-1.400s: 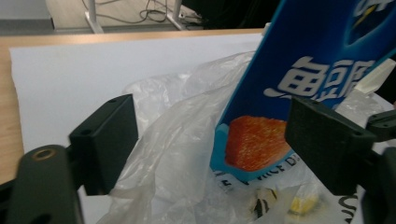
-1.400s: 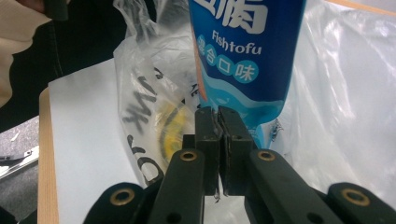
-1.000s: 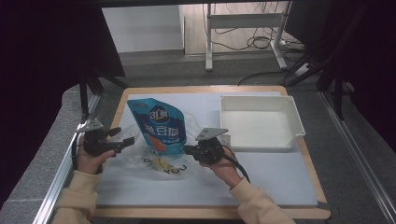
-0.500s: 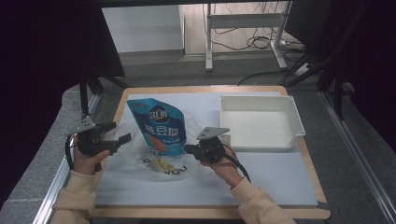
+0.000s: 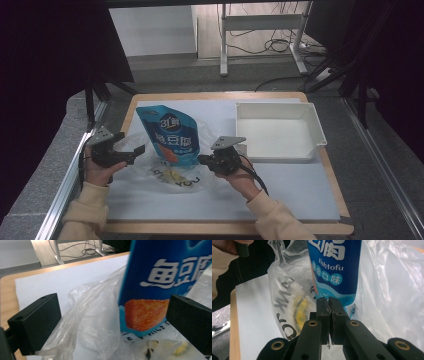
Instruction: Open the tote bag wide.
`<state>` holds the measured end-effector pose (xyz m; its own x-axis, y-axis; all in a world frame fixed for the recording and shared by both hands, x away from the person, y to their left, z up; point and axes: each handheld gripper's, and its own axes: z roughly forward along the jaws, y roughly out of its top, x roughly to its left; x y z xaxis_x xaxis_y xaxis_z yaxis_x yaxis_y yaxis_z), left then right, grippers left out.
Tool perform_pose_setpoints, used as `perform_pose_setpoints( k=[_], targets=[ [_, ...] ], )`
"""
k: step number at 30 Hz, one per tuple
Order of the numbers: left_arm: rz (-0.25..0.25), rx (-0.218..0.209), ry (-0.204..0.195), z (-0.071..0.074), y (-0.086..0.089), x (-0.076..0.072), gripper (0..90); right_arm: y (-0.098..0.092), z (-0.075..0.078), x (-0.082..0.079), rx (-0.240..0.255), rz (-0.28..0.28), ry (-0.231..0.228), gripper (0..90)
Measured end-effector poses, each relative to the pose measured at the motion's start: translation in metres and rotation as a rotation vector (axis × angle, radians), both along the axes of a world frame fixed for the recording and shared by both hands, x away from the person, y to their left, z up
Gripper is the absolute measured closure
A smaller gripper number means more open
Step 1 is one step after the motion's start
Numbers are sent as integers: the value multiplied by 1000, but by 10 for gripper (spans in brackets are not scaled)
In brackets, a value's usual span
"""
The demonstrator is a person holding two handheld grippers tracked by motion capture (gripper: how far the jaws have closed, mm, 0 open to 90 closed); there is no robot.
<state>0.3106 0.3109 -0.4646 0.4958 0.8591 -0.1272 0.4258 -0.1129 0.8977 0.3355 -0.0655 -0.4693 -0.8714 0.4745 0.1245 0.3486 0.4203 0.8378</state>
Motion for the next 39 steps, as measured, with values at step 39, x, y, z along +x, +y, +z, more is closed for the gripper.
perform_pose_setpoints(
  k=[39],
  targets=[
    [-42, -48, -220, 33, 20, -25, 17, -8, 4, 3, 15, -24, -4, 865]
  ],
)
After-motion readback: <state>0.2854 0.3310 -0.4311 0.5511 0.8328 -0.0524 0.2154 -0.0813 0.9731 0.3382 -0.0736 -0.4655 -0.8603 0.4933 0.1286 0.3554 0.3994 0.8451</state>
